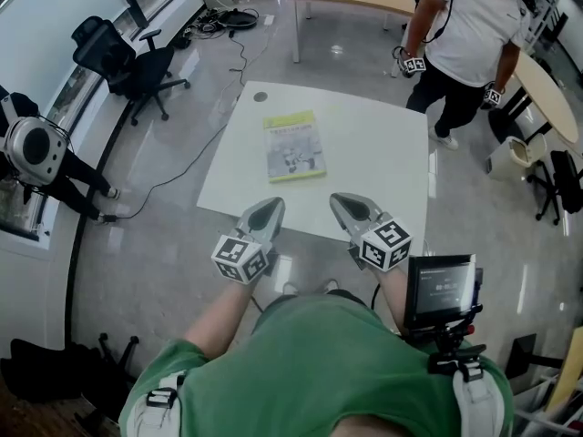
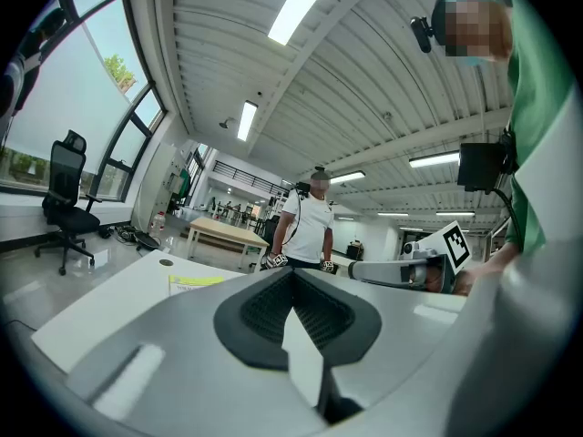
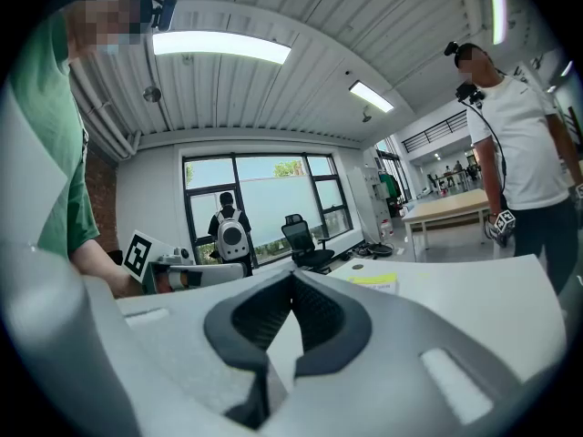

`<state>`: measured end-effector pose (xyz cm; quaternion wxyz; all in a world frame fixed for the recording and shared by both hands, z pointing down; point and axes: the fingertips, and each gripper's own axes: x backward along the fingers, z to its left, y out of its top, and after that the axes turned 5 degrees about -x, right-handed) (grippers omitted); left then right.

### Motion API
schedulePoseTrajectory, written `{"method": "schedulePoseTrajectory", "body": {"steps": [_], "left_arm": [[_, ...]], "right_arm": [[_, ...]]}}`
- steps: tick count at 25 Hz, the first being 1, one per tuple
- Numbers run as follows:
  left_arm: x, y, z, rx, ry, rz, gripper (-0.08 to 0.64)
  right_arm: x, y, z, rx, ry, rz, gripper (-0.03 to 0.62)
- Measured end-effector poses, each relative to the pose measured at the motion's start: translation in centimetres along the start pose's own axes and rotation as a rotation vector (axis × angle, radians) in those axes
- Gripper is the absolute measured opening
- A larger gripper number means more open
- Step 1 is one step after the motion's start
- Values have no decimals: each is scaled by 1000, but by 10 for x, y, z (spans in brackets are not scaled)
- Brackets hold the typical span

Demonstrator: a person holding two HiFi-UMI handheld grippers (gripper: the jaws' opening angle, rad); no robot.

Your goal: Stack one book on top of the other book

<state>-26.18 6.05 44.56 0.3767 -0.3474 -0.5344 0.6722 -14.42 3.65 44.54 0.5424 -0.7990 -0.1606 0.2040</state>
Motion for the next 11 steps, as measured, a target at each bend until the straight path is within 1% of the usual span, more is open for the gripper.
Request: {"method": "schedulePoseTrajectory", "body": {"steps": [11], "left_arm": [[-12,1,1,8,-2,-18,6]], "right_arm": [[-1,3,-8,18,-8,6,3]]}}
